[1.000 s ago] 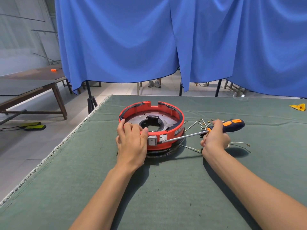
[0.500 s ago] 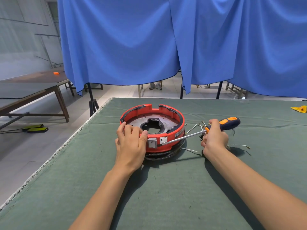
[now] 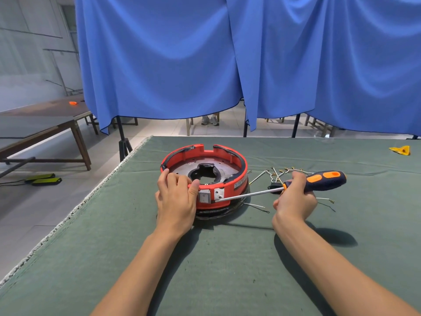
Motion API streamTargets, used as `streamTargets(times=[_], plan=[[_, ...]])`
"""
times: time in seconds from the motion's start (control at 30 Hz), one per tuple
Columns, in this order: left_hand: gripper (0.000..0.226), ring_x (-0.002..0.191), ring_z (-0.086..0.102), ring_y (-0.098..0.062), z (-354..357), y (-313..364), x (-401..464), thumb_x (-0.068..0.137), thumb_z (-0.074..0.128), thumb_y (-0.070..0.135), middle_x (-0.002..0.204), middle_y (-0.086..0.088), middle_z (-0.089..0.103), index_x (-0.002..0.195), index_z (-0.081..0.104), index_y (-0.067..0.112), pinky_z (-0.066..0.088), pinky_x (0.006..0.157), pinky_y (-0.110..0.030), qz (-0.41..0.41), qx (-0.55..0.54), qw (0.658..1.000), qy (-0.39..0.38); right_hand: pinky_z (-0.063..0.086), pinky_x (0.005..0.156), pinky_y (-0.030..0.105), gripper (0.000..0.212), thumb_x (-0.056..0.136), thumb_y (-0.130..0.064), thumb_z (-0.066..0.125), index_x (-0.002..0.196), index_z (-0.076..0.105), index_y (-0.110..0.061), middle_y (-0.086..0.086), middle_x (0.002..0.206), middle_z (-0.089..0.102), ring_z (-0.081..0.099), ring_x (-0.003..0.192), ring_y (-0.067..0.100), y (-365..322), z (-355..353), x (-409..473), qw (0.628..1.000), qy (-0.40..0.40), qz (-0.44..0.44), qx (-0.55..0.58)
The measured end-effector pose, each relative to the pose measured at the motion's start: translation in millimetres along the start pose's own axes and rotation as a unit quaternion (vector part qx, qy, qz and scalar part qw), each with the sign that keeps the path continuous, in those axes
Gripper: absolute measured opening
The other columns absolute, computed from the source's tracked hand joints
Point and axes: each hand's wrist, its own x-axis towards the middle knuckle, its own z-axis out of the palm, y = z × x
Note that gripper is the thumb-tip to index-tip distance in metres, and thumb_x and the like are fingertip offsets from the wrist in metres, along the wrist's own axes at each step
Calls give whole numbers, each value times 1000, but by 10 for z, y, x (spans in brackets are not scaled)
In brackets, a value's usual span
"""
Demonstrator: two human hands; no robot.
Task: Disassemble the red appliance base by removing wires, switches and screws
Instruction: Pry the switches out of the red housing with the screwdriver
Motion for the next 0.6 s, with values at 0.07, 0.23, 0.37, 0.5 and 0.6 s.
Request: streamTargets(times=[0.07, 0.23, 0.37, 0.5, 0.6], plan=[[54, 137, 13, -18, 3, 4, -8, 86, 16, 57, 110, -2, 45, 90, 50, 16, 26, 101, -50, 0, -1, 1000, 0, 24, 35, 19, 23, 82, -32, 60, 68, 51, -16, -4, 56, 43, 34, 44, 14, 13, 16, 10, 1000, 5, 8, -7], [49, 136, 12, -14, -2, 14, -17, 89, 19, 55, 108, 0, 44, 87, 49, 16, 24, 101, -50, -5, -18, 1000, -1, 22, 36, 21, 21, 81, -30, 59, 69, 49, -16, -3, 58, 43, 33, 45, 15, 24, 115, 85, 999, 0, 39, -32], [35, 136, 13, -14, 12, 13, 4, 96, 29, 44, 107, 0, 44, 87, 49, 16, 24, 102, -50, -2, -14, 1000, 2, 28, 47, 29, 21, 79, -30, 60, 66, 51, -16, -3, 57, 46, 38, 48, 17, -1, 257, 84, 999, -28, -1, -46], [33, 136, 13, -14, 24, 2, 3, 97, 31, 41, 108, 0, 44, 88, 50, 16, 22, 101, -48, -2, -21, 1000, 7, 31, 54, 29, 20, 79, -31, 61, 65, 53, -19, -9, 53, 50, 41, 49, 15, -35, 376, 33, 997, -50, -36, -49], [34, 136, 13, -14, 29, -3, 1, 96, 30, 43, 107, 1, 43, 87, 49, 17, 21, 101, -47, -1, -20, 1000, 2, 30, 53, 29, 20, 80, -32, 60, 67, 52, -19, -8, 55, 48, 39, 48, 13, -5, 329, 53, 997, -52, -24, -52]])
